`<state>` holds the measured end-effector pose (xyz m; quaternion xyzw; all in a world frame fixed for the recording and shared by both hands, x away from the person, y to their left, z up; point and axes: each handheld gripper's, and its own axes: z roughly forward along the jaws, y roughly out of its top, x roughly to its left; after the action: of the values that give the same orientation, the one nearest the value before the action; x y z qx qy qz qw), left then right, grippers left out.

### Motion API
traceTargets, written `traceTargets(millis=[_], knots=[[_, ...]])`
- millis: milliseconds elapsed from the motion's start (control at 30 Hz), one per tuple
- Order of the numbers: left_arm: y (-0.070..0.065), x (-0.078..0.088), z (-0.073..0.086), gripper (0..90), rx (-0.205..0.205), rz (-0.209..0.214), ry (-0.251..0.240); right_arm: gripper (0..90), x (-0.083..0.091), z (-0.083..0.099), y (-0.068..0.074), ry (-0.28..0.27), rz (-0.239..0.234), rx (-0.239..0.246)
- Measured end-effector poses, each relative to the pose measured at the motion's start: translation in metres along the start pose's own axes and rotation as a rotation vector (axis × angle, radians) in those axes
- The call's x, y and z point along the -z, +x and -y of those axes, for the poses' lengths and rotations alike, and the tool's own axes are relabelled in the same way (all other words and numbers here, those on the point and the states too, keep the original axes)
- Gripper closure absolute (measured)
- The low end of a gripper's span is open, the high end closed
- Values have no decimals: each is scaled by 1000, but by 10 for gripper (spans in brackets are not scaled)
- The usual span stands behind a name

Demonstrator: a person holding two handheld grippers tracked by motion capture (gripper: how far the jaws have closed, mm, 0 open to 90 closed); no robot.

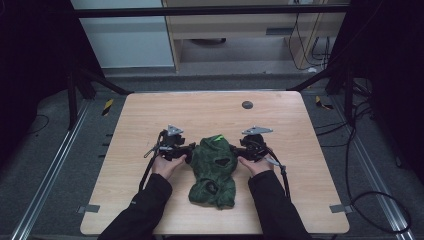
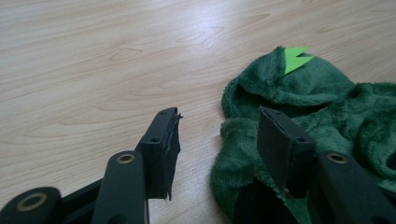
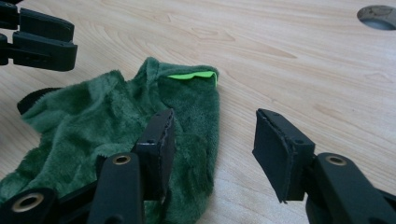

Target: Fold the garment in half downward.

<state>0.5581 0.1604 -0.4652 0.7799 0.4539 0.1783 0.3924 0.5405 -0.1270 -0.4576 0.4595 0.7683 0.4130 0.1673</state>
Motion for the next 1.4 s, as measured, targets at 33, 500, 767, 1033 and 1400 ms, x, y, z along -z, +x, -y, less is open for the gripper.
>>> traceTargets(millis=[33, 500, 767, 1033, 1400], knots=[[0, -2, 1, 485, 1, 0, 5, 486, -1, 0, -1, 3, 0, -1], [0, -19, 7, 531, -11, 5, 54, 537, -19, 10, 1, 80, 0, 11], [-1, -25, 10, 560, -8, 13, 91, 563, -25, 15, 0, 114, -6, 10], [-3, -28, 12, 637, -6, 34, 117, 635, -31, 19, 0, 143, -26, 3], [-8, -30, 13, 749, -6, 47, 122, 757, -34, 21, 1, 162, -48, 2]])
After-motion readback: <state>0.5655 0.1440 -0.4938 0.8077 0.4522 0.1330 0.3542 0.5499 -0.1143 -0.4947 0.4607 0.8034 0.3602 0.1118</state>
